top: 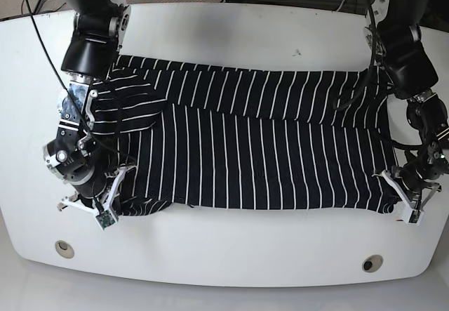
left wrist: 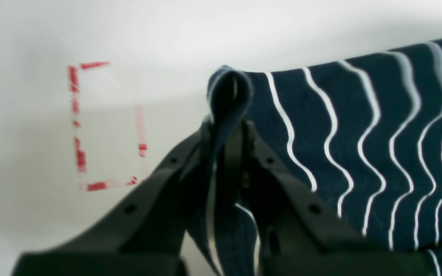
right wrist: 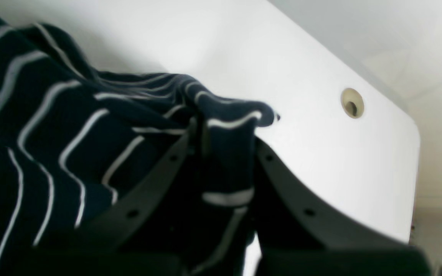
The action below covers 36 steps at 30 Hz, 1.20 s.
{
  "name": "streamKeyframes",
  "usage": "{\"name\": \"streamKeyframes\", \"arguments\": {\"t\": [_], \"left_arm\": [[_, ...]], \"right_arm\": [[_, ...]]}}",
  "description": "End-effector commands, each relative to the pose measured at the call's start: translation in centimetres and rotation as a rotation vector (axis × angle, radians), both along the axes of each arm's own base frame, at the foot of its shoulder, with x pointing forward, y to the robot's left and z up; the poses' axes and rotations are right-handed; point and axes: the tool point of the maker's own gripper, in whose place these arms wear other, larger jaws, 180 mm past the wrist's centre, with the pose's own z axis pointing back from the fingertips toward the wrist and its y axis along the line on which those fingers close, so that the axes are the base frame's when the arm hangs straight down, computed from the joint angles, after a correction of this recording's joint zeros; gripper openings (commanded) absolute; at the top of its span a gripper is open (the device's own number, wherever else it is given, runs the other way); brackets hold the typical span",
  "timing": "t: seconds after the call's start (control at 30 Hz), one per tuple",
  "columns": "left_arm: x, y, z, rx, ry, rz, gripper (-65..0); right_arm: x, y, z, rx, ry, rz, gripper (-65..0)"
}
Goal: Layout the t-shirt on the table in an organized manner, then fold the t-shirt properly
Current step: 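Carry the hem over the shirt and lay it near the collar edge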
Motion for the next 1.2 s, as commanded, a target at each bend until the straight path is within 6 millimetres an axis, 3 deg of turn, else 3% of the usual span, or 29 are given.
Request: {"name": "streamKeyframes", "arguments": {"t": [0.0,0.27,0.5,1.0,1.07,1.17], "left_arm": [[0.1,0.7,2.2,0.038,-0.055,0.004,-65.0],[-2.2,0.9,0.7,0.086,-0.010,0.001,-65.0],[-5.3,3.3,-1.5,0.117,0.062,0.043,-65.0],[-10.1,4.9,-5.9,0.107,0.180,0.089,-64.6],[-10.5,4.9,-6.3,0.108,0.192,0.088,-64.4],[-11.2,4.8,-7.0,0.111,0.214,0.084,-63.7]], "right_arm": [[-0.2,-0.2,2.5,-0.015,-0.080,0.003,-64.8],[-3.9,0.3,0.1,-0.043,-0.037,0.019,-64.8],[-7.1,-0.7,-2.1,-0.026,0.011,-0.028,-64.8],[-11.1,-1.8,-6.0,-0.013,0.120,-0.072,-64.7],[-11.5,-1.7,-6.5,-0.012,0.132,-0.070,-63.7],[-12.2,-1.7,-7.2,-0.013,0.154,-0.070,-57.1]]}}
